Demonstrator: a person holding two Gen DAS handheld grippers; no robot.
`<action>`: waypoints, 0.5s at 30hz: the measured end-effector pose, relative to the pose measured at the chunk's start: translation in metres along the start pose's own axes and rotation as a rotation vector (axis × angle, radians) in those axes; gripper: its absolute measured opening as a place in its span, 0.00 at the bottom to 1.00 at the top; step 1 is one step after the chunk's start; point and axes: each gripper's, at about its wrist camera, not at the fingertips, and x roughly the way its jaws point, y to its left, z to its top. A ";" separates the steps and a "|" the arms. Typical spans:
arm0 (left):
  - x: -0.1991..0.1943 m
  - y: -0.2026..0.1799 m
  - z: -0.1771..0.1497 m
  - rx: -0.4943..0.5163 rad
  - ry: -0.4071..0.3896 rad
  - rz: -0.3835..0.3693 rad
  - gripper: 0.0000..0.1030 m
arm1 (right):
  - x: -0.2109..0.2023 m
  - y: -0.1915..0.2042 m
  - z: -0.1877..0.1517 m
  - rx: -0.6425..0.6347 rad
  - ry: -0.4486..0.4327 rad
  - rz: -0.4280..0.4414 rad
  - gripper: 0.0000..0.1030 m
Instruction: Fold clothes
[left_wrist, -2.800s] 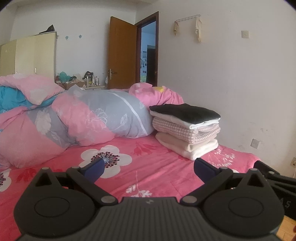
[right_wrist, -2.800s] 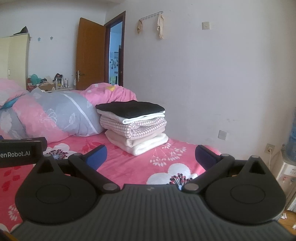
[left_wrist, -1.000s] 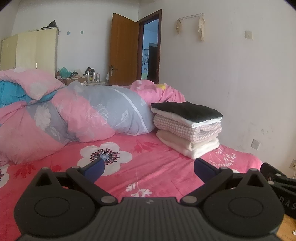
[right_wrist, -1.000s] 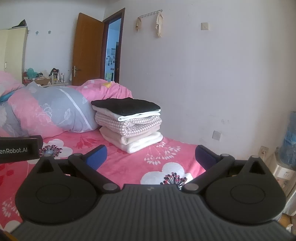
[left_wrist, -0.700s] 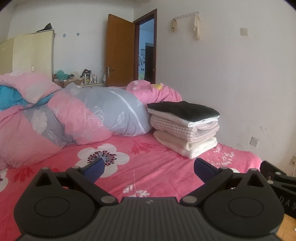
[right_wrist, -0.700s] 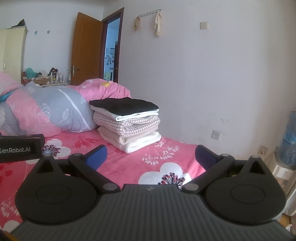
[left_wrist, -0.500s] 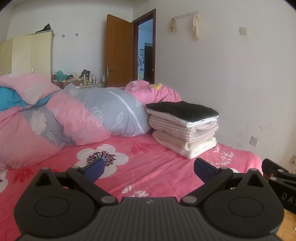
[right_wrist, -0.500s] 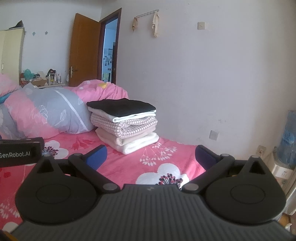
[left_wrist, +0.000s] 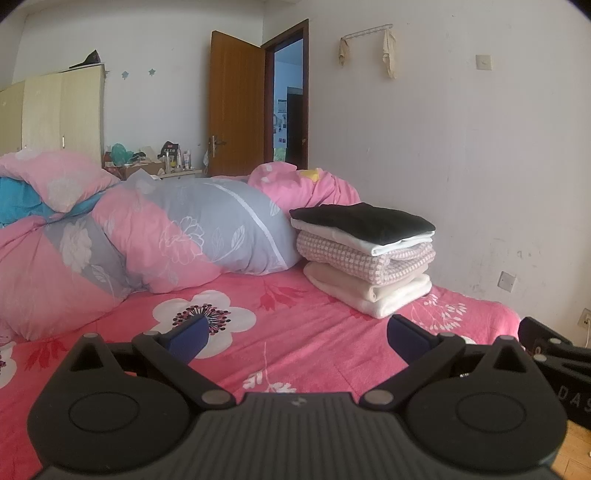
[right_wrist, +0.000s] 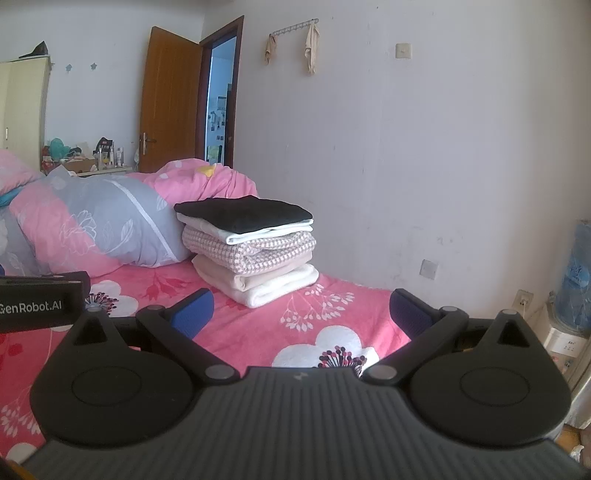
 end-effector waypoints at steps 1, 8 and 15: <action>0.000 0.000 0.000 -0.001 -0.001 0.001 1.00 | 0.000 0.000 0.000 0.000 0.000 0.000 0.99; 0.001 0.000 0.000 0.000 -0.001 0.002 1.00 | -0.001 0.002 -0.001 -0.002 0.003 0.003 0.99; 0.001 0.002 0.001 -0.005 0.000 0.002 1.00 | -0.001 0.005 -0.002 -0.006 0.005 0.004 0.99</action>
